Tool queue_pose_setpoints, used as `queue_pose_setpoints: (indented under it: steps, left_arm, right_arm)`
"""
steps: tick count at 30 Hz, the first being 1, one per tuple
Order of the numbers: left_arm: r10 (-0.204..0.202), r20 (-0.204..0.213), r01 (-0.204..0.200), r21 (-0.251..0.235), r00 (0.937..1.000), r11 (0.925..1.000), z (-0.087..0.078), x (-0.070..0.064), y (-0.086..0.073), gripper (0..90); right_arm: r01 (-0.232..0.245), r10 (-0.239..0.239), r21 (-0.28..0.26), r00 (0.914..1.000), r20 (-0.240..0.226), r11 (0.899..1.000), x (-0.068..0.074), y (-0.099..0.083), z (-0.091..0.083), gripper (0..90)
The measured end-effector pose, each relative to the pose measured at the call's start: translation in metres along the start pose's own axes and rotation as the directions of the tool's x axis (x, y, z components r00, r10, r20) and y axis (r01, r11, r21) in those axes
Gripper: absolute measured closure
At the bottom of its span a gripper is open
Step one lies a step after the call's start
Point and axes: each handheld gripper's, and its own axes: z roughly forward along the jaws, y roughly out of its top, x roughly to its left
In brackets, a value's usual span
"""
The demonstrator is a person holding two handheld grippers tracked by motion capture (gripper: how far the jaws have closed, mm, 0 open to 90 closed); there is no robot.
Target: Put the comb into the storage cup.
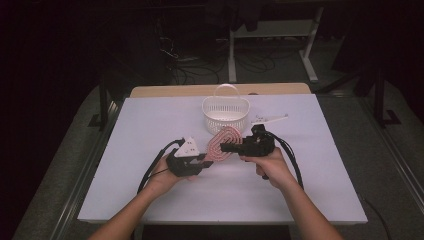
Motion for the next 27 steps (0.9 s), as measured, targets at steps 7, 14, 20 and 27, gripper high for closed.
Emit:
queue_pose_setpoints:
  steps: [7, 14, 20, 27]
  left_arm:
    - [-0.016, 0.015, 0.017, -0.007, 0.9998, 0.9998, 0.000, 0.002, -0.001, 69.8]
    - [-0.045, 0.034, 0.046, -0.007, 0.9984, 0.9989, 0.001, 0.004, -0.002, 61.1]
    - [-0.078, 0.063, 0.081, -0.034, 0.9949, 0.9962, -0.004, 0.007, -0.001, 52.4]
    - [-0.120, 0.093, 0.125, -0.052, 0.9884, 0.9907, -0.010, 0.014, -0.002, 41.6]
  right_arm:
    - [0.003, -0.003, -0.014, 1.0000, -0.006, 1.000, 0.002, 0.000, -0.001, 63.5]
    - [0.013, -0.013, -0.033, 0.9999, -0.001, 0.999, 0.005, 0.002, -0.003, 63.6]
    - [0.020, -0.020, -0.048, 0.9997, 0.013, 0.999, 0.004, 0.003, -0.008, 63.6]
    - [0.025, -0.022, -0.070, 0.9991, 0.035, 0.997, 0.002, 0.005, -0.017, 63.6]
